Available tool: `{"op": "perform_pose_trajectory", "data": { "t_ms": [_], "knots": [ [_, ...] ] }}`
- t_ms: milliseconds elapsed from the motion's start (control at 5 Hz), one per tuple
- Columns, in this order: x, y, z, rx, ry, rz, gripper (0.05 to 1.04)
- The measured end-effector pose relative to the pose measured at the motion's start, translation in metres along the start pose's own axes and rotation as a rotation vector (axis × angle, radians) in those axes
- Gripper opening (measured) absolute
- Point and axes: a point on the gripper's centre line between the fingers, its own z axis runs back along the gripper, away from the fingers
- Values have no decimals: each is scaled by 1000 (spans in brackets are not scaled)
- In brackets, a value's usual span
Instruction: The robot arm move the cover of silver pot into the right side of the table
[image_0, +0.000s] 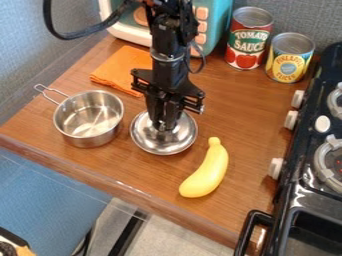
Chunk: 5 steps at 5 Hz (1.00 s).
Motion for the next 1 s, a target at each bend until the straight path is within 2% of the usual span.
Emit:
{"op": "perform_pose_trajectory", "data": {
  "t_ms": [200,400,800,1000],
  "knots": [
    [1,1,0,-1,-6,-14,311],
    [0,3,-1,-1,-2,-13,349],
    [-1,3,2,-3,-2,-17,949],
    [-2,4,17,1,-42,-2,1010]
  ]
}}
